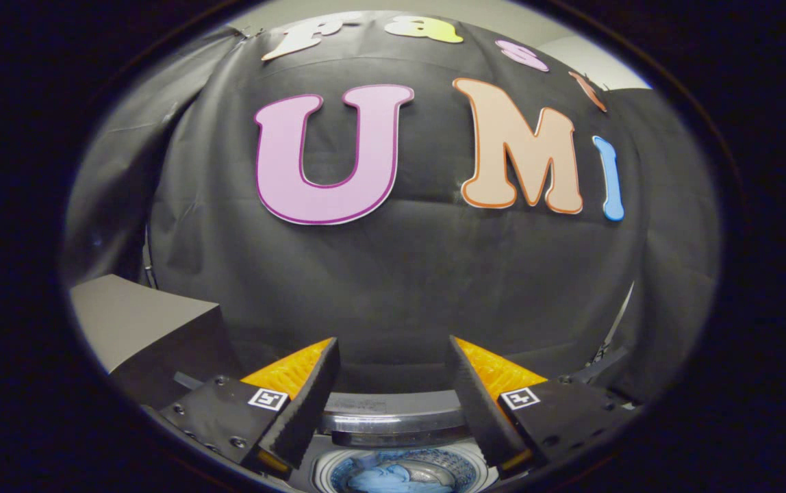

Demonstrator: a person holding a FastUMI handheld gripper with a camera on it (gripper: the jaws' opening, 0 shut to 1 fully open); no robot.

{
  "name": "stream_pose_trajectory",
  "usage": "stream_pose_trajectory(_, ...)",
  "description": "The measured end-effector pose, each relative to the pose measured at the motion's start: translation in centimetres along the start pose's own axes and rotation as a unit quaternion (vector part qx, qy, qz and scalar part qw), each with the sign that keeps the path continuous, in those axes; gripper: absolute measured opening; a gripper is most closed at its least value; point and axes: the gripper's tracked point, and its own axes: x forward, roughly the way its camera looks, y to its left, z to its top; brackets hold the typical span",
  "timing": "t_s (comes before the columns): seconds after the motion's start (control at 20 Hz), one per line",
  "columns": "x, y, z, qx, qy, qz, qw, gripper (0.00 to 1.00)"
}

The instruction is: Put the clothes into the washing machine and then close the washing machine lid.

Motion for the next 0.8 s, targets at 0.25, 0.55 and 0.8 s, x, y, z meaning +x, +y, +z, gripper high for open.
stream_pose_trajectory(0.25, -0.4, 0.0, -0.3, -0.001, -0.001, 0.001, 1.000, 0.97)
stream_pose_trajectory(0.55, -1.2, -0.1, -0.9, -0.001, 0.013, -0.003, 1.000, 0.97)
stream_pose_trajectory(0.8, -2.9, -0.2, -2.9, -0.004, 0.048, 0.001, 0.999, 0.97)
